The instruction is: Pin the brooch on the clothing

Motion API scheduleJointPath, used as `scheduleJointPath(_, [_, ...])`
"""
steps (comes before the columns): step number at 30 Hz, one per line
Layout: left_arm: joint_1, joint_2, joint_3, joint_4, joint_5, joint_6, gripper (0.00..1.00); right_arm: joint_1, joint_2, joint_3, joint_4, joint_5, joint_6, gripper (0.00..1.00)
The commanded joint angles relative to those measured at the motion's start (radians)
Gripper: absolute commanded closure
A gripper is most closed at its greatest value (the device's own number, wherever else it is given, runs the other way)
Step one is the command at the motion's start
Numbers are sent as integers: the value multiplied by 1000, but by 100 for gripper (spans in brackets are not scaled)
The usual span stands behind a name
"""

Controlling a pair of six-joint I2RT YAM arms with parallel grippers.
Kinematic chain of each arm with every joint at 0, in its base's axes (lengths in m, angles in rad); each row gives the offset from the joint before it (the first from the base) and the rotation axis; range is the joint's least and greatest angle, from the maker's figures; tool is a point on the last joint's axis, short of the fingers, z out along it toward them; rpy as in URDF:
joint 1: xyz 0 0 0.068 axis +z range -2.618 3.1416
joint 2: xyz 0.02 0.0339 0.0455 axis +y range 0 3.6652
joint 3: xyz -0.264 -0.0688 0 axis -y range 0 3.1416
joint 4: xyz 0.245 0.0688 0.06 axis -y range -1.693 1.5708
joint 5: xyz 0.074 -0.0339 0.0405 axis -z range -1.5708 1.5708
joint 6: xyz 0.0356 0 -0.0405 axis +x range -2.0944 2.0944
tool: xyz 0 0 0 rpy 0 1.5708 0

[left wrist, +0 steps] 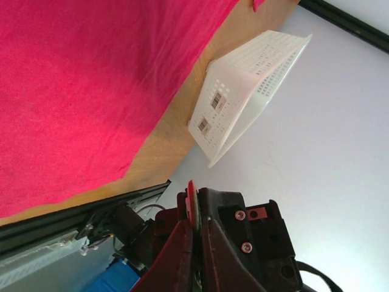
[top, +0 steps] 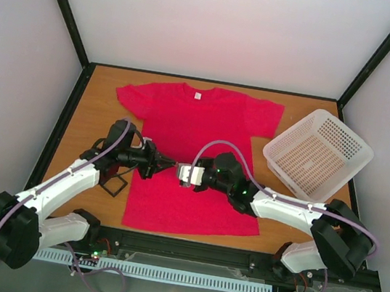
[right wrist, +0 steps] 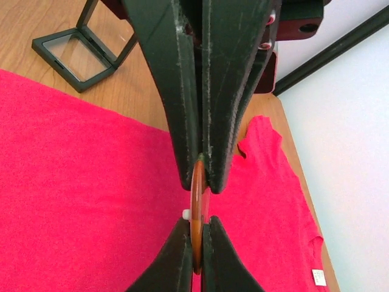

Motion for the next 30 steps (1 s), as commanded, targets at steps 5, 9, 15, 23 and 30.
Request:
scheduleJointPath(5, [42,-30,91,-64,-126,235,47,-46,-88,11,-77,-82,354,97])
scheduleJointPath(9, [43,-28,151,2,-210,590,18,-171,-187,19,-166,-303,757,96])
scheduleJointPath(15, [34,-19,133,249,119,1006,10,-300,-249,81,-303,-667,1004,97])
scheduleJointPath(23, [-21,-35,194,230,305,1197,18,-321,-177,255,-528,-918,927,95])
scheduleJointPath(30, [-64,-54,186,218,349,1224,40,-324,-115,293,-514,-965,956,97])
